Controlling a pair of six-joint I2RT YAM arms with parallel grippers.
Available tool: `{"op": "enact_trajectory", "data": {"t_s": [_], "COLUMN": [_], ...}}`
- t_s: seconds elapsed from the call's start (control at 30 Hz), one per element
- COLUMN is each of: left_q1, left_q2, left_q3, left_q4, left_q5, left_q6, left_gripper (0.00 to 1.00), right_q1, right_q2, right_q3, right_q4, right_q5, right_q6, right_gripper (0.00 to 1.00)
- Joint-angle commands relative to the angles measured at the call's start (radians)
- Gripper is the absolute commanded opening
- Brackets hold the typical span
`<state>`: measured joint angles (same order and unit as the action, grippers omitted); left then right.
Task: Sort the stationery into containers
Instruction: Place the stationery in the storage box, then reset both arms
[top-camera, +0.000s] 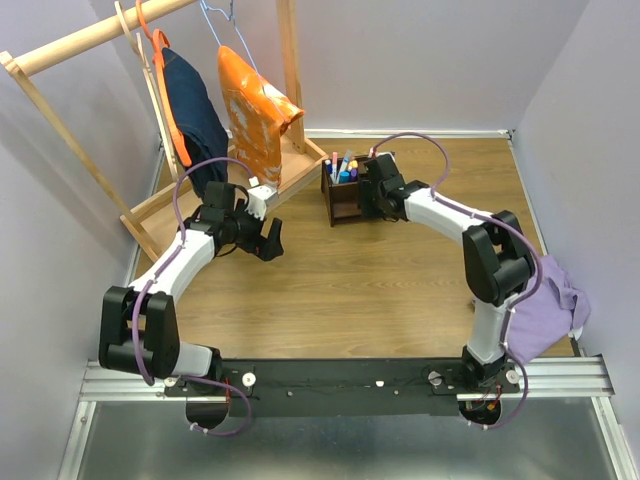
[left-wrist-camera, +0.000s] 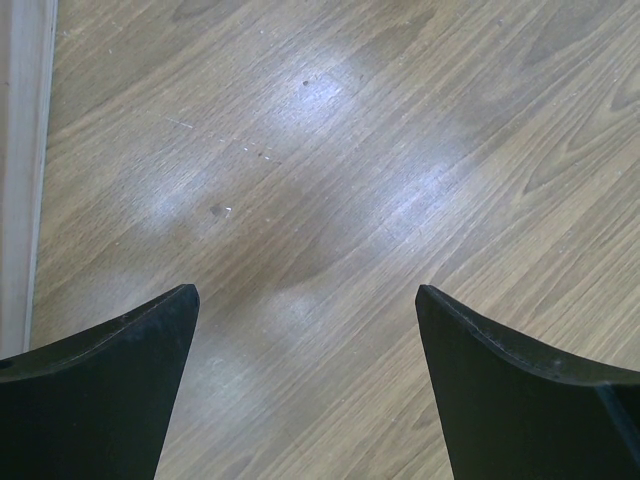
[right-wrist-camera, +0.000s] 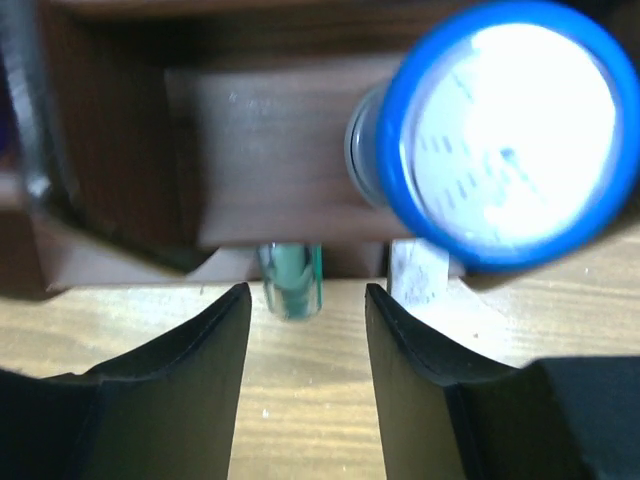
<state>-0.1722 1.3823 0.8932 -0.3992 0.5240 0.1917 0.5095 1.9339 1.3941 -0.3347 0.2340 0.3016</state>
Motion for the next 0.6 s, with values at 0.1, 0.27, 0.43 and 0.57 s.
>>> {"op": "enact_trajectory", "data": {"t_s": [0.1, 0.27, 0.43, 0.57], "left_q1": [-0.01, -0.013, -0.015, -0.015], "left_q2": [-0.08, -0.111, -0.117, -0.106], "left_q3": [0.001, -0.01, 0.0, 0.038], "left_q4": [-0.04, -0.05, -0.075, -0.139], "left_q5": [-0.012, -0.004, 0.022, 0.025], "left_q6": [0.014, 0.012, 0.015, 0.046], "left_gripper": [0.99, 0.99, 0.99, 0.99], "right_q1": [-0.002, -0.003, -0.009, -0.009], "right_q2": [-0.254, -0.479, -0.602, -0.673], "right_q3": [-0.149, -0.334, -0.447, -0.472], "right_q4": [-0.017, 0.0, -0.076, -0.19], "right_q5": [-0.091, -0.119, -0.093, -0.026], "right_q6": [-0.035, -0.024, -0.083, -0.159], "right_gripper": [0.73, 1.0, 1.0, 1.0]}}
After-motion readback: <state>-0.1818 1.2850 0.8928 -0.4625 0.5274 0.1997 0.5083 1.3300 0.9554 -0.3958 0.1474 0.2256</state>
